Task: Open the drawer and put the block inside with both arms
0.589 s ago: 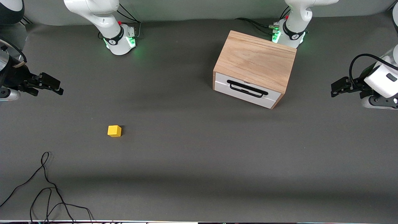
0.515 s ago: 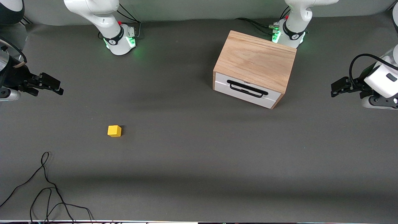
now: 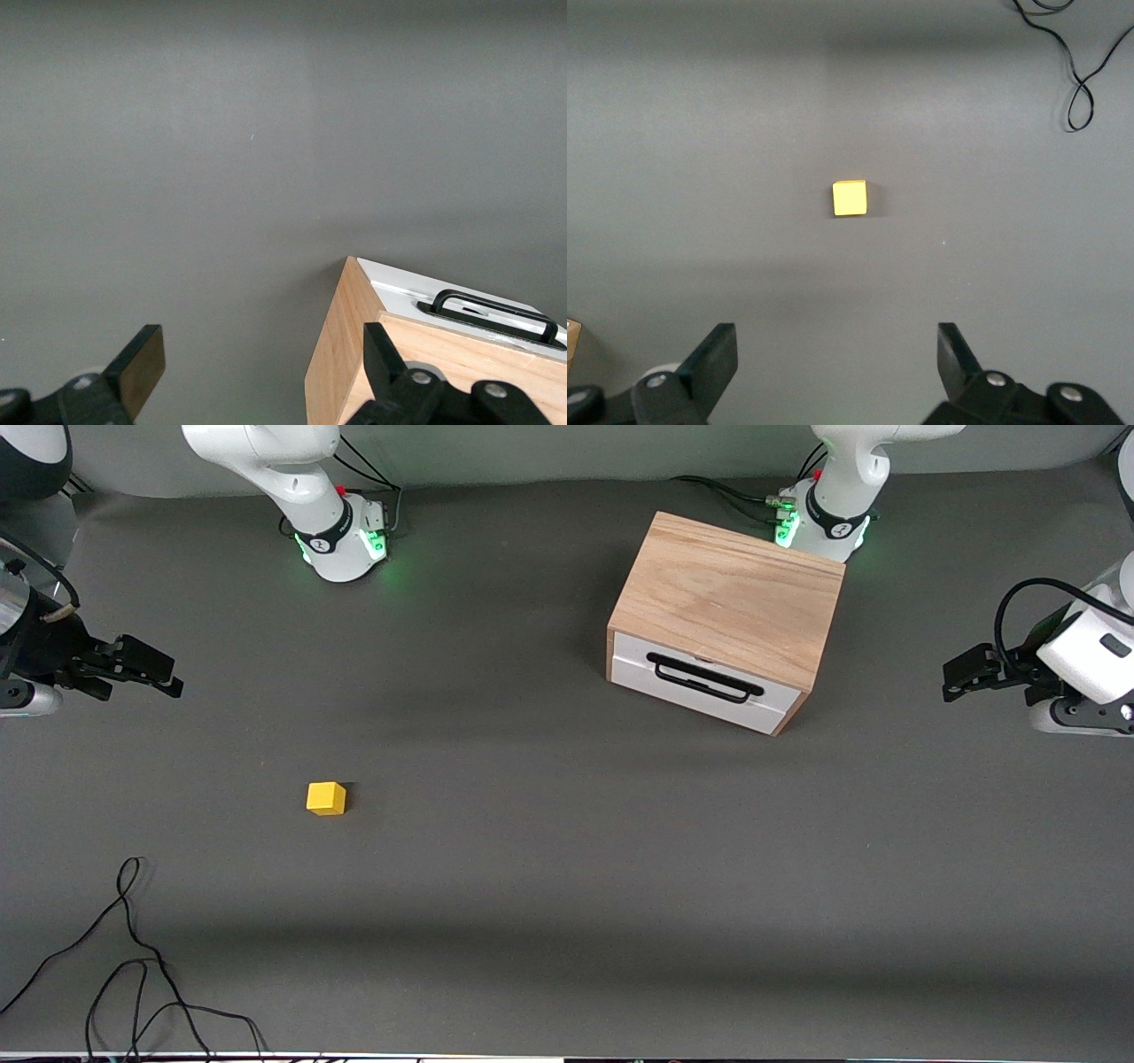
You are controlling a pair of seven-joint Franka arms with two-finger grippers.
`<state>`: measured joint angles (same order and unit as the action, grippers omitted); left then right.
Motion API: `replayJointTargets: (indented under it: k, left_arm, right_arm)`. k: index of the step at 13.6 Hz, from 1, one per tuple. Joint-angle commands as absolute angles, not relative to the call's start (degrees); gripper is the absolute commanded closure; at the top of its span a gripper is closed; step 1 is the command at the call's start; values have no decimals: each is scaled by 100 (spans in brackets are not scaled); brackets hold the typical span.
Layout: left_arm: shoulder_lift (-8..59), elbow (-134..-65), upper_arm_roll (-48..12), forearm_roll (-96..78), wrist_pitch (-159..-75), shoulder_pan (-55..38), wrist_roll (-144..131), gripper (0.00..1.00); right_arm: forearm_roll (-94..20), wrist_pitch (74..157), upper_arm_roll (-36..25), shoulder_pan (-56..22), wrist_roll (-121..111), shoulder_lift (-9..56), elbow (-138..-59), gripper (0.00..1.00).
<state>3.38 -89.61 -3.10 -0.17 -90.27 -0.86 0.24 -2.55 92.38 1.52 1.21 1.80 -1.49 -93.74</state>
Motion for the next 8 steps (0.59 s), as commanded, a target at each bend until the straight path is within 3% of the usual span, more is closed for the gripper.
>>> replayJointTargets:
  k: [1,8]
  left_arm:
    - [299,-9009,-325,53,-9000,-88,97,0]
    - [299,-9009,-325,53,-9000,-88,97,0]
  right_arm:
    - [-176,9089,185,132,290,-132,-9290,0]
    - [-184,8973,193,105,308,-26,-9360,0]
